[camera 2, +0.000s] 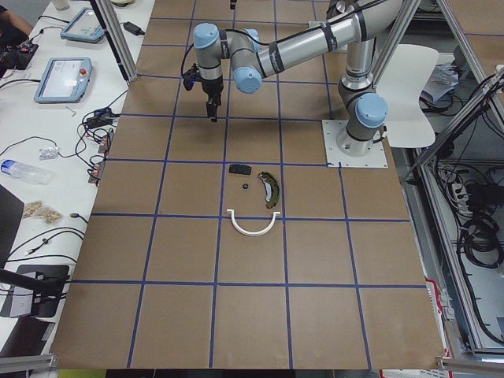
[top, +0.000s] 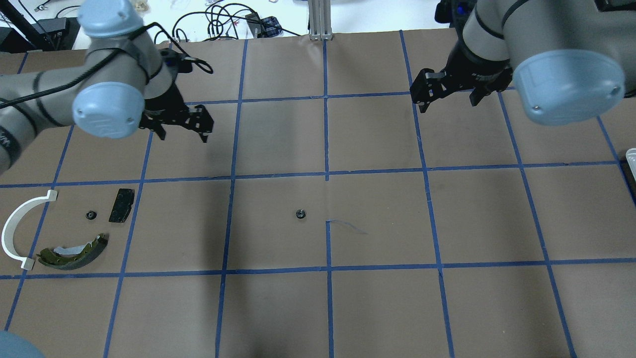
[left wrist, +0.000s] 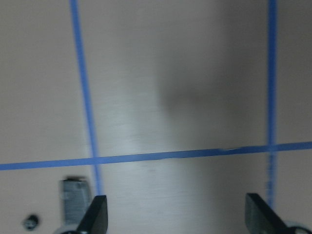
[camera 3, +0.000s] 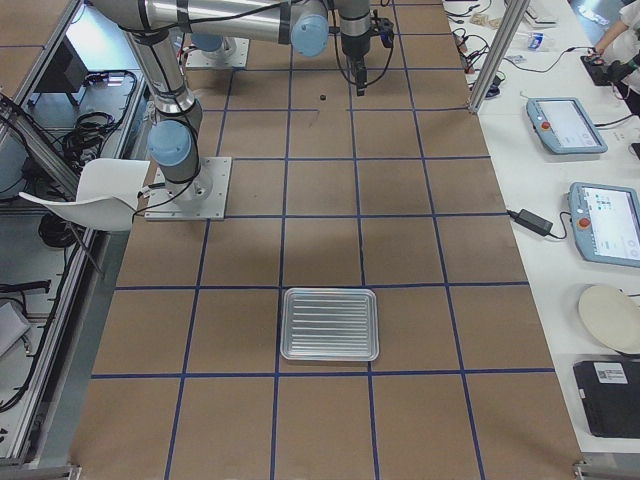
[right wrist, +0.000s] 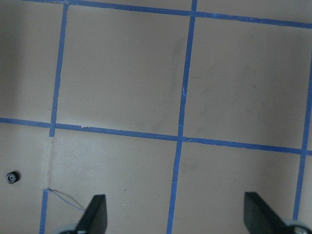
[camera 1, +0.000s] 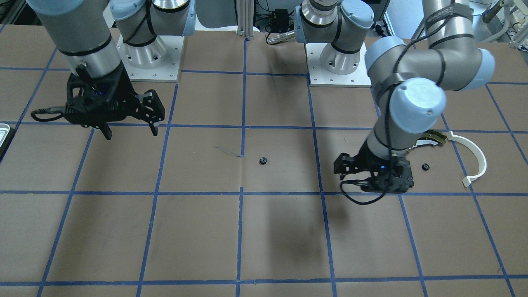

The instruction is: Place bearing gear from tray to pile

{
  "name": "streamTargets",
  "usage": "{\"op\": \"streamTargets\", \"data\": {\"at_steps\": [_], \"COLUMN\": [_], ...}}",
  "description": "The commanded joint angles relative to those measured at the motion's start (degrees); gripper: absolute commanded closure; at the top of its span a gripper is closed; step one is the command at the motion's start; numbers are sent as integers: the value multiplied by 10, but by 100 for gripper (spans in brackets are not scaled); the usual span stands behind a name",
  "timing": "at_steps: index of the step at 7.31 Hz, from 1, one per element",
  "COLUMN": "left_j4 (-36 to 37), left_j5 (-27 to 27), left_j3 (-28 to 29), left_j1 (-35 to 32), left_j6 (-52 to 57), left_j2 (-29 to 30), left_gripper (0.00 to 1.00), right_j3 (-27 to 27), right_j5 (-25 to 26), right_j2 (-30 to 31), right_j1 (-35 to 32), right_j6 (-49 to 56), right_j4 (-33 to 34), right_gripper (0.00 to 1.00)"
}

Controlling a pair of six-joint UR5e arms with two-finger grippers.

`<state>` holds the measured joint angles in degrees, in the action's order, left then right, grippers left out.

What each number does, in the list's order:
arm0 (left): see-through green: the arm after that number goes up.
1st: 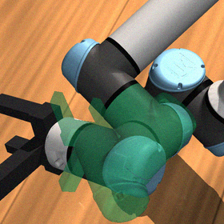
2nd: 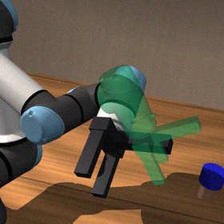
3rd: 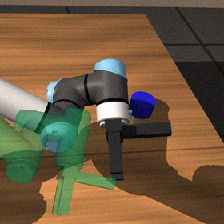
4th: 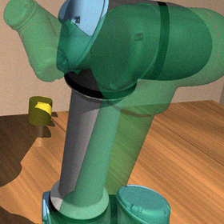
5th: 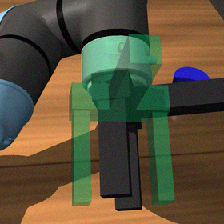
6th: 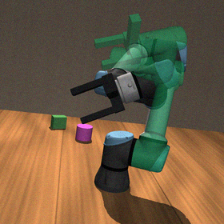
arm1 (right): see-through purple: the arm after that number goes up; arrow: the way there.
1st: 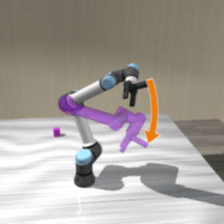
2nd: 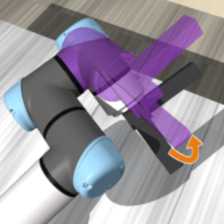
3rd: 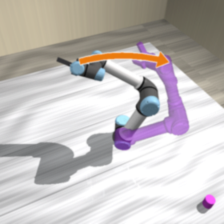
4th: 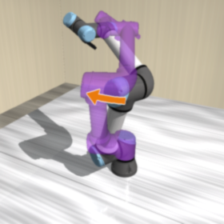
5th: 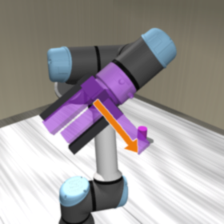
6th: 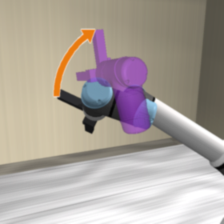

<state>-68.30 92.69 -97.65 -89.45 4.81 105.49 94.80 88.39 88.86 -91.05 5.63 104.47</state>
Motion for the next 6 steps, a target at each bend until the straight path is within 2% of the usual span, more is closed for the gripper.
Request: {"op": "streamTargets", "data": {"at_steps": [1, 2, 3, 4, 6], "left_j4": [8, 8, 11, 61, 202], "left_j5": [-48, -59, -60, -60, -64], "left_j3": [-3, -9, -22, -46, -132], "left_j1": [-94, -119, -136, -150, -156], "left_j6": [-86, -93, -122, -128, -128], "left_j2": [18, 22, 31, 37, 55], "left_gripper": [0, 0, 0, 0, 0], "right_j3": [-23, -43, -64, -69, -81], "right_j5": [9, 12, 18, 7, 28], "right_j2": [14, 13, 21, 14, -1], "right_j1": [3, 4, 3, 3, 6], "right_j6": [5, 3, -2, -2, 3], "right_j4": [-31, -43, -106, -182, -179], "right_gripper": [0, 0, 0, 0, 0]}}
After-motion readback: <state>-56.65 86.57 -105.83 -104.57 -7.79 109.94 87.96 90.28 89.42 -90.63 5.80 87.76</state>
